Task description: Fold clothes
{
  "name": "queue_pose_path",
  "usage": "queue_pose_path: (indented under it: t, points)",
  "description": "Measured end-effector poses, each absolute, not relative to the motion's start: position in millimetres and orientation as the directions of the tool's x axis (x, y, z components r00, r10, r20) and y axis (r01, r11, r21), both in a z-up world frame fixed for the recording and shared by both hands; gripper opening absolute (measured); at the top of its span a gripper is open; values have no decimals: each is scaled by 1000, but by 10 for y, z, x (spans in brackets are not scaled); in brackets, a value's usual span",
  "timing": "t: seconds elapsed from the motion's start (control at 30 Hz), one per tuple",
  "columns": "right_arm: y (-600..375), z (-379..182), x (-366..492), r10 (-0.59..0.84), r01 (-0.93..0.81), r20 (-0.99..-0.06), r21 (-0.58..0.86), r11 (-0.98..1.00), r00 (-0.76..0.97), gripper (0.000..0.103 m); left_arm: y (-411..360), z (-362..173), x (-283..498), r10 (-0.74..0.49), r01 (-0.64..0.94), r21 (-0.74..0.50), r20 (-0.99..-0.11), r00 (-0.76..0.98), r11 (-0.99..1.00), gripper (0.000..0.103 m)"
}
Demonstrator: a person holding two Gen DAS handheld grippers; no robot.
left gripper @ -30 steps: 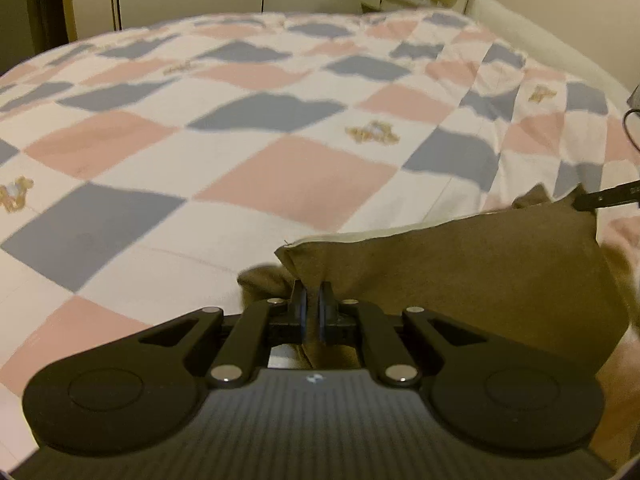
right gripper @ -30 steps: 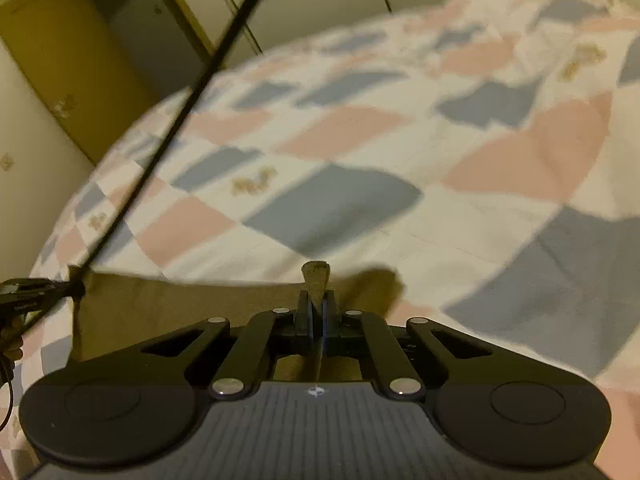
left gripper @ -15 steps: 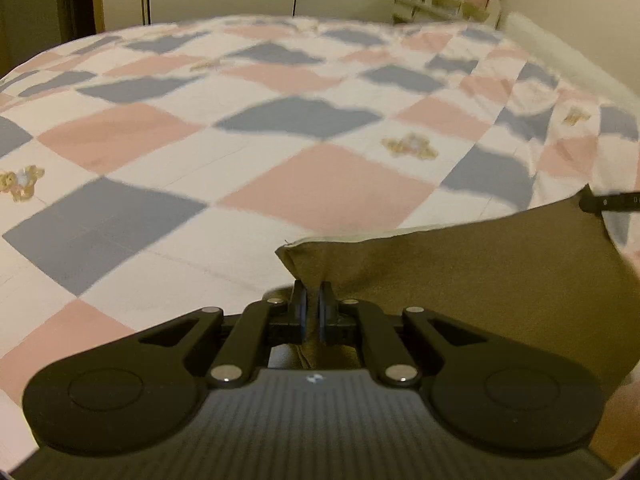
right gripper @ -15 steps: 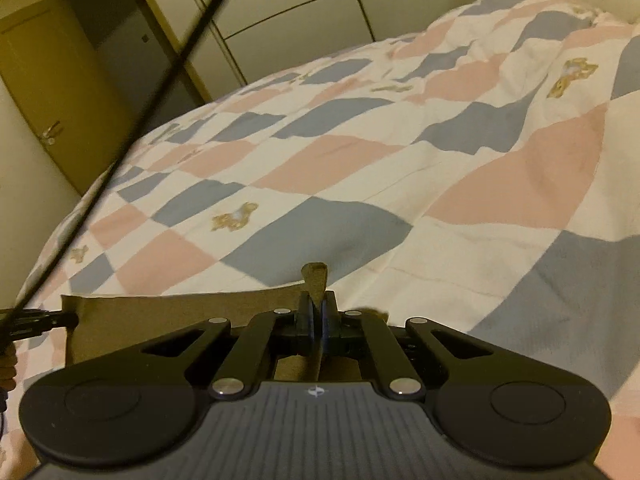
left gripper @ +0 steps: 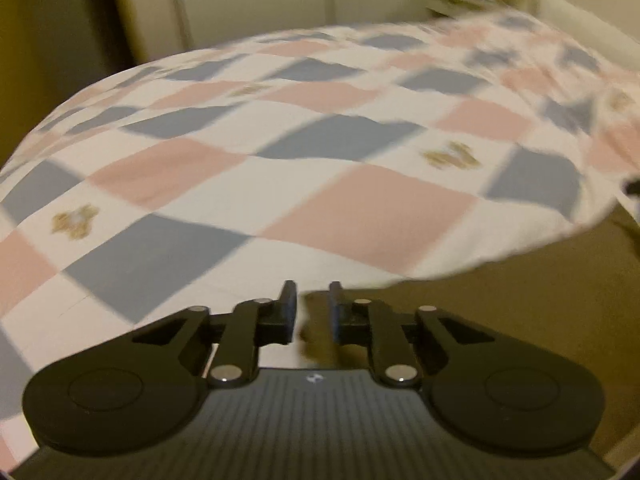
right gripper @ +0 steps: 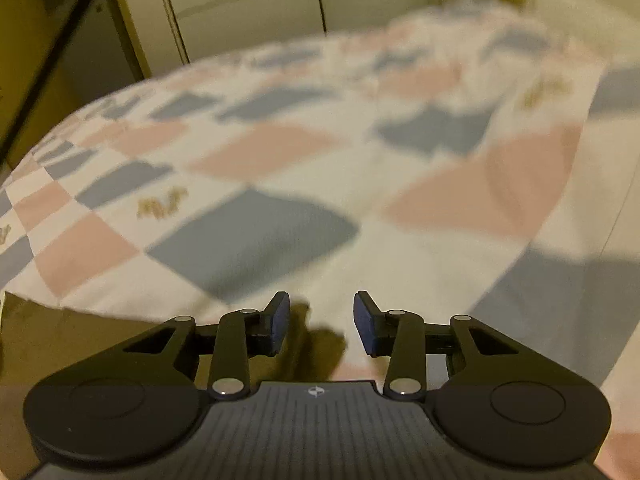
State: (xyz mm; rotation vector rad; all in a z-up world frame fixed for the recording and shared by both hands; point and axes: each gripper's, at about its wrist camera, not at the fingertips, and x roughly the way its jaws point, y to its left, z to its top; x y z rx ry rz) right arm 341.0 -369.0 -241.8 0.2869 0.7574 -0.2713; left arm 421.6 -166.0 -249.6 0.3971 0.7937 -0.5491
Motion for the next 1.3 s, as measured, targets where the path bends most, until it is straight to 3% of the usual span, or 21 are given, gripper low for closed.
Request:
queue_pose_path:
  t: [0.13,0.27,0.7,0.9,1.0,1.1,1.2,1.3]
  points:
    - [-3335,-2421,3547,-40,171,-712,113,979,701,36,-1908,-2820,4169,-251,632,201,-797,550,749,8]
    - [-3157,-2820,3675,-105,118,-782,-41,992,614,34,-1969,-2943,4194,-204,606,227,-805,558,763,7]
    - [-3478,-2851,3573,-57,256,-773,139,957,632,35,-1870,-2628,4165,-161,506,194,-802,576,840,9]
    - [-3360,-2469,3276,-166,310,-690,88,947,704,40,-1656,-2235,3819,-304,514,54,-752,585,856,9]
    - [-3159,-2315,3133,-122,251,-660,104,962,742,40,-1862,-2365,3515,-357,624,91,-753,553,776,12]
    - [-2806,-2419,3077,-52,125,-675,61,990,736,40,-2050,-2712,3401,-321,673,146,-793,518,726,14]
    - [-2711,-2716,3143,-66,100,-726,3,995,684,39,-2085,-3001,3384,-276,675,207,-799,535,708,14]
    - [-2822,-2866,3151,-80,114,-747,-5,993,660,39,-2065,-2895,3347,-259,649,208,-796,547,732,13]
